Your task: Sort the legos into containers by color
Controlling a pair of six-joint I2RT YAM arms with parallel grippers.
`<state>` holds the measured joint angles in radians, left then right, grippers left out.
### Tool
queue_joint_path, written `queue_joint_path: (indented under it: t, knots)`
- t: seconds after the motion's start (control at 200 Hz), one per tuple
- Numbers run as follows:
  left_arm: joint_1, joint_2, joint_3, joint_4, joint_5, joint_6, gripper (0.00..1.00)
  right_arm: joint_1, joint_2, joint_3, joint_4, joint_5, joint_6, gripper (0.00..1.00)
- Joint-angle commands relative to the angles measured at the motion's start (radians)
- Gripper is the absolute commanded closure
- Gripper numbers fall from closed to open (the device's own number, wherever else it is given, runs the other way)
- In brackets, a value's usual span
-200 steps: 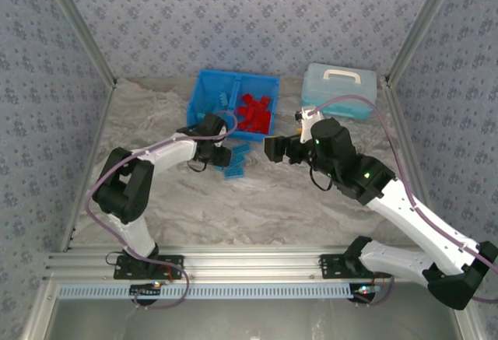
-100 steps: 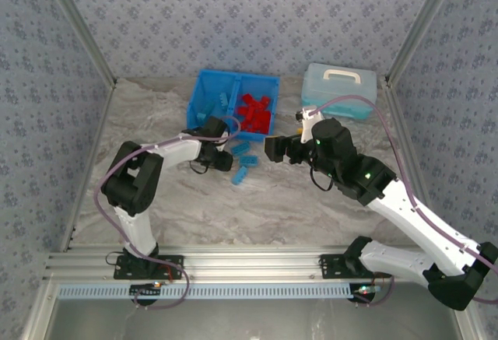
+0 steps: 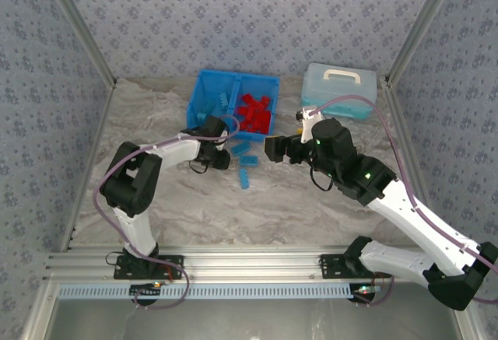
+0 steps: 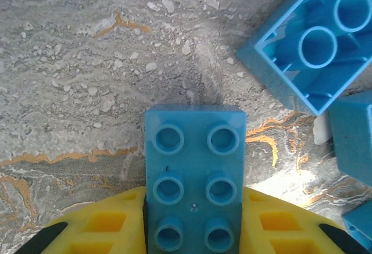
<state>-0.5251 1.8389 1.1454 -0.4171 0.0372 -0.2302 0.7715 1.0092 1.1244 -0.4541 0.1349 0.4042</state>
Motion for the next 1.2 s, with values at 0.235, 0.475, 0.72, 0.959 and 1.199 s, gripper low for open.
queue_joint_path:
  t: [0.235,0.475,0.72,0.959,1.199]
  knots:
    - [0.039,-0.308,0.106,-0.06,-0.118,-0.017,0.76,-0.006,-0.019,-0.002,-0.006,0.007,0.016,0.0]
    - [0.152,-0.215,0.354,-0.086,-0.142,0.039,0.75,-0.006,-0.006,-0.002,0.012,0.006,0.013,0.0]
    - [0.195,0.073,0.645,-0.159,-0.111,0.063,0.76,-0.008,-0.01,0.007,-0.012,0.002,0.005,0.0]
    - [0.194,0.295,0.843,-0.232,-0.097,0.04,0.76,-0.009,-0.03,0.012,-0.031,0.003,0.01,0.0]
    - [0.188,0.395,0.89,-0.256,-0.055,0.022,0.73,-0.009,-0.036,0.01,-0.033,0.004,0.013,0.0]
